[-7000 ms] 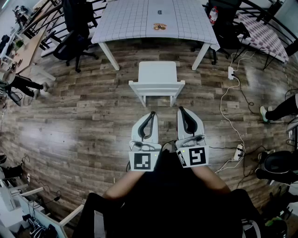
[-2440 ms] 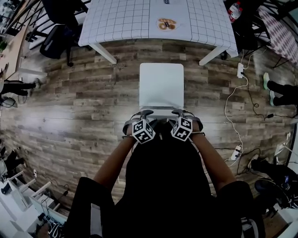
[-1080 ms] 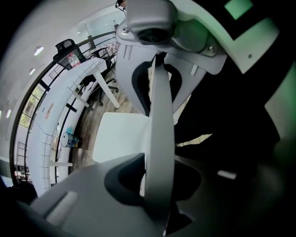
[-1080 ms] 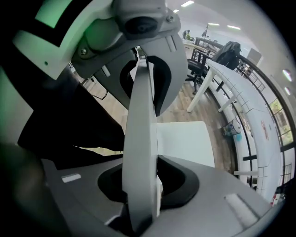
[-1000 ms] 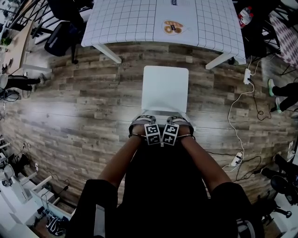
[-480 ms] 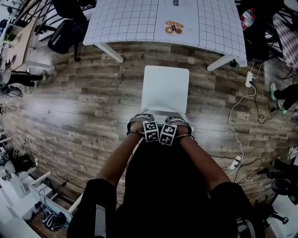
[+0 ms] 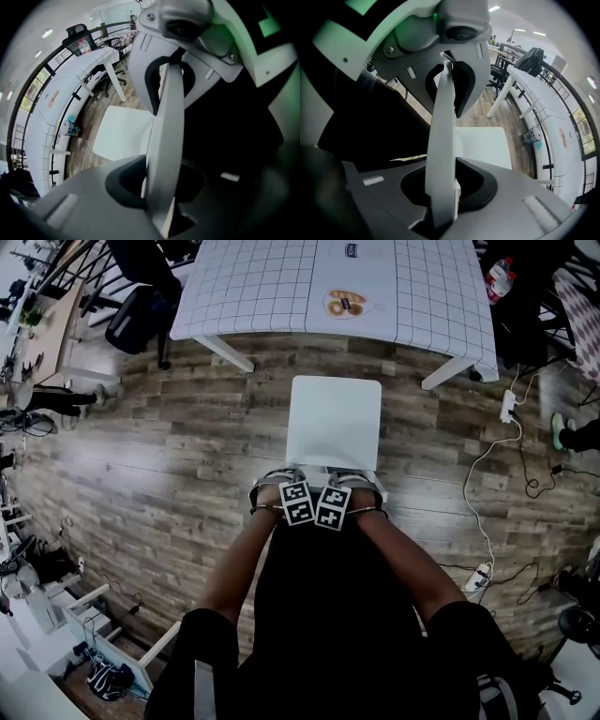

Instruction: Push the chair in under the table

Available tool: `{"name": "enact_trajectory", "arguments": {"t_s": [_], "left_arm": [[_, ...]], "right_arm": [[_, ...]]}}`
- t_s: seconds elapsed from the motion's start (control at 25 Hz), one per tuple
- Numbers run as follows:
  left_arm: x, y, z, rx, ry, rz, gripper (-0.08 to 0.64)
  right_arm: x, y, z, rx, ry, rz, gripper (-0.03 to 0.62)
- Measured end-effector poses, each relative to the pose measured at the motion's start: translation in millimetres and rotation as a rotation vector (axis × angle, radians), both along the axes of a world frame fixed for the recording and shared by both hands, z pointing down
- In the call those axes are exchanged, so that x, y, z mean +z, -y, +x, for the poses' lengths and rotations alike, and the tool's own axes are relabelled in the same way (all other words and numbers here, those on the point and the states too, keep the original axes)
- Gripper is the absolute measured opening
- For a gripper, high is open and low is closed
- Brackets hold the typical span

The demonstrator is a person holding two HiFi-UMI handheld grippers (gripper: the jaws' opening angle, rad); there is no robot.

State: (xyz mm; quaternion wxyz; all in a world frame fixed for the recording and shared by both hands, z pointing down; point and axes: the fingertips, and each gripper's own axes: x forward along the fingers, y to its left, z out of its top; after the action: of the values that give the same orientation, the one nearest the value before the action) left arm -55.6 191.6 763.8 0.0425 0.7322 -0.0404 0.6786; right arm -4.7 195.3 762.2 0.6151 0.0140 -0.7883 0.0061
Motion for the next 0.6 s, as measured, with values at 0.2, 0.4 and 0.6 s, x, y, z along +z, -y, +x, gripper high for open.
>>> {"name": "enact_trajectory", "arguments": {"t_s": [0.2,0.4,0.6], "left_arm": [[-6.3,12.9,0.9,0.0,-0.009,-0.003,0.098],[-9.2,34.4,3.6,0.003,-0.031,-0.008,0.098],[-13.3,53.3,10.2,0.017,-0.053,-0.014,0.095]], "right_arm": [[-5.5,13.3,0.1,0.007,0.001,-0.018,0.075],[-4.3,35.1,1.3,0.018,0.005,-0.033,0.077],[-7.5,54.6,7.8,0.024,-0.011,-0.048,0.078]]}}
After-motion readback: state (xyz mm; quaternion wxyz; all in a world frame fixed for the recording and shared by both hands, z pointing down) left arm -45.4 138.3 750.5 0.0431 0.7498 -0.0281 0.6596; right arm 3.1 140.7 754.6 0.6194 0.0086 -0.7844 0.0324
